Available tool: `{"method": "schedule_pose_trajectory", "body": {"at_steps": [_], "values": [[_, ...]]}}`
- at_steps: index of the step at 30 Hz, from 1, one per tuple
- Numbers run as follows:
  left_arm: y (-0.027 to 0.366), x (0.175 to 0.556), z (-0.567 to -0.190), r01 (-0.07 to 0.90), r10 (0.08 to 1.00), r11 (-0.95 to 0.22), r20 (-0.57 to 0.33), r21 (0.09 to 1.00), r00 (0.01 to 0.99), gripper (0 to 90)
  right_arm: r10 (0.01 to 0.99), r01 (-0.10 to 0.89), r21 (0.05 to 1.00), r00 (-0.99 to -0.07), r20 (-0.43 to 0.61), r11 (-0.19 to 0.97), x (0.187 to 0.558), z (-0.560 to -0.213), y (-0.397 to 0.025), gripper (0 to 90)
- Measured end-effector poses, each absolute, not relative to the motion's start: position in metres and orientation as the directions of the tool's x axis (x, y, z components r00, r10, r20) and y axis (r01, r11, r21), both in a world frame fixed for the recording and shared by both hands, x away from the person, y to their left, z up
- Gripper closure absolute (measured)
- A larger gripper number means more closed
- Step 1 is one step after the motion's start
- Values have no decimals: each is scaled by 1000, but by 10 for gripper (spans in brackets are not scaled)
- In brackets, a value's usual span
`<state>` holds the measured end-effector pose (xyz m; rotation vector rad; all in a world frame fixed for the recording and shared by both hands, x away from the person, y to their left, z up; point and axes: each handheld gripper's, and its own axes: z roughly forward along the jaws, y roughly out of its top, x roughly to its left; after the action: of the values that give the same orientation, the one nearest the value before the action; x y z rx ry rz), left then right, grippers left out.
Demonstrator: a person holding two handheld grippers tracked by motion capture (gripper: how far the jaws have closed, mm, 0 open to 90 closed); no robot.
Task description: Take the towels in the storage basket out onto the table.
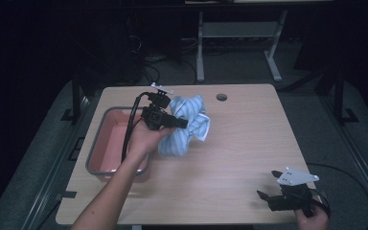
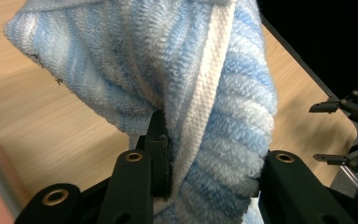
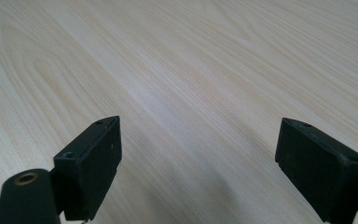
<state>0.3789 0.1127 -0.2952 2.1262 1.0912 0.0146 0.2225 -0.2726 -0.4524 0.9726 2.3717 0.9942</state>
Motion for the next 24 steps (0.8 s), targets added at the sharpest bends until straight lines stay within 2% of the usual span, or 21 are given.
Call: {"method": "schedule_pose_trajectory", "body": {"at_steps": [24], "values": [[56, 394, -322, 702, 699, -404, -298, 587, 650, 643, 721, 448, 747, -691, -59, 491, 222, -453, -270, 138]]}}
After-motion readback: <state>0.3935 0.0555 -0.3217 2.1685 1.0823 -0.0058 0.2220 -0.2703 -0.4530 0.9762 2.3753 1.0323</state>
